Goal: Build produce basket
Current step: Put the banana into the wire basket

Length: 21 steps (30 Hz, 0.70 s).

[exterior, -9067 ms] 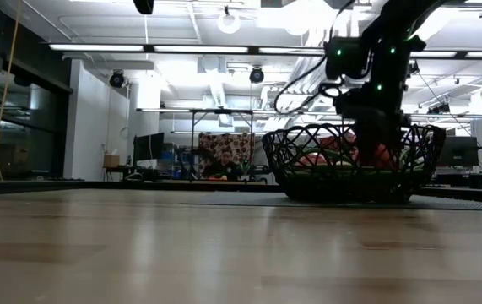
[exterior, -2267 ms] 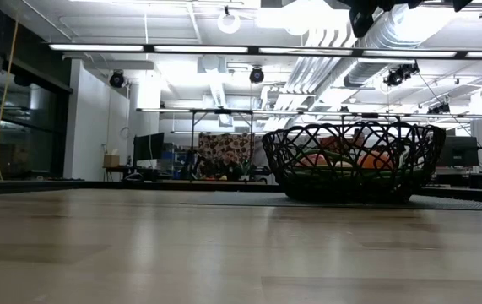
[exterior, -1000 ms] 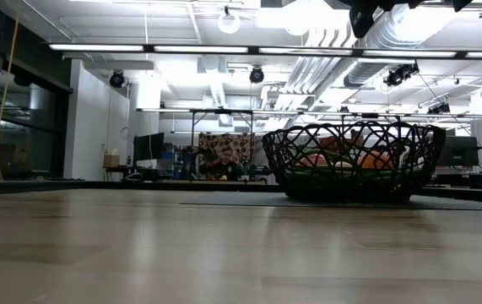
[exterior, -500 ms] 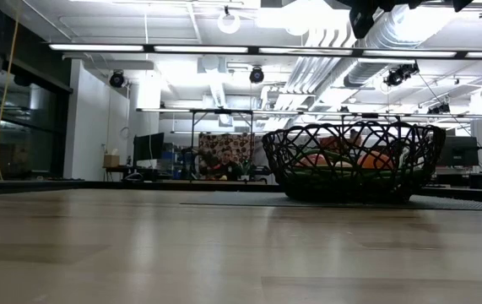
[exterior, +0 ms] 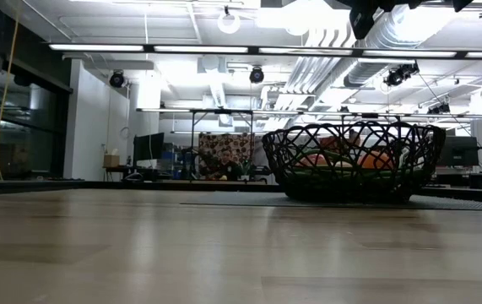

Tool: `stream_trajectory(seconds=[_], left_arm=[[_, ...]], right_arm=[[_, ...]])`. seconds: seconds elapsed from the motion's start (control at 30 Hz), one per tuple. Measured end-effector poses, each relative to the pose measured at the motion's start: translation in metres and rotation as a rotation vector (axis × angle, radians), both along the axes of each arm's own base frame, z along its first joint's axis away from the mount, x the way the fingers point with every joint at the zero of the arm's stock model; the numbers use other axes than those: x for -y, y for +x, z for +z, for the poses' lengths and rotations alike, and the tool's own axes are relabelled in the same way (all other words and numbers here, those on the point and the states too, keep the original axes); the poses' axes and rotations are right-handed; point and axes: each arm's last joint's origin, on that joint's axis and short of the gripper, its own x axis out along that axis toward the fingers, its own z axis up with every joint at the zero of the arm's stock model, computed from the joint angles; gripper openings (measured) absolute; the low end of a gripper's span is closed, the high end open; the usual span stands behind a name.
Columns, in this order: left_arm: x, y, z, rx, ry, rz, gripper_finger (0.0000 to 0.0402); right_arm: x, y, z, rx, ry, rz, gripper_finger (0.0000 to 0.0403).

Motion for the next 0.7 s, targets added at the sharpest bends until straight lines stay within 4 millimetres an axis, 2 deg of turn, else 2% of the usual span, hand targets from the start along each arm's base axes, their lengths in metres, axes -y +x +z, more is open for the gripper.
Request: stream_trajectory(seconds=[0.7], left_arm=[[0.006,0.006,-0.021,-0.061,0.027,0.003,0.0327]], right_arm=[[0.0,0.0,0.0,0.0,0.003,0.0,0.0]])
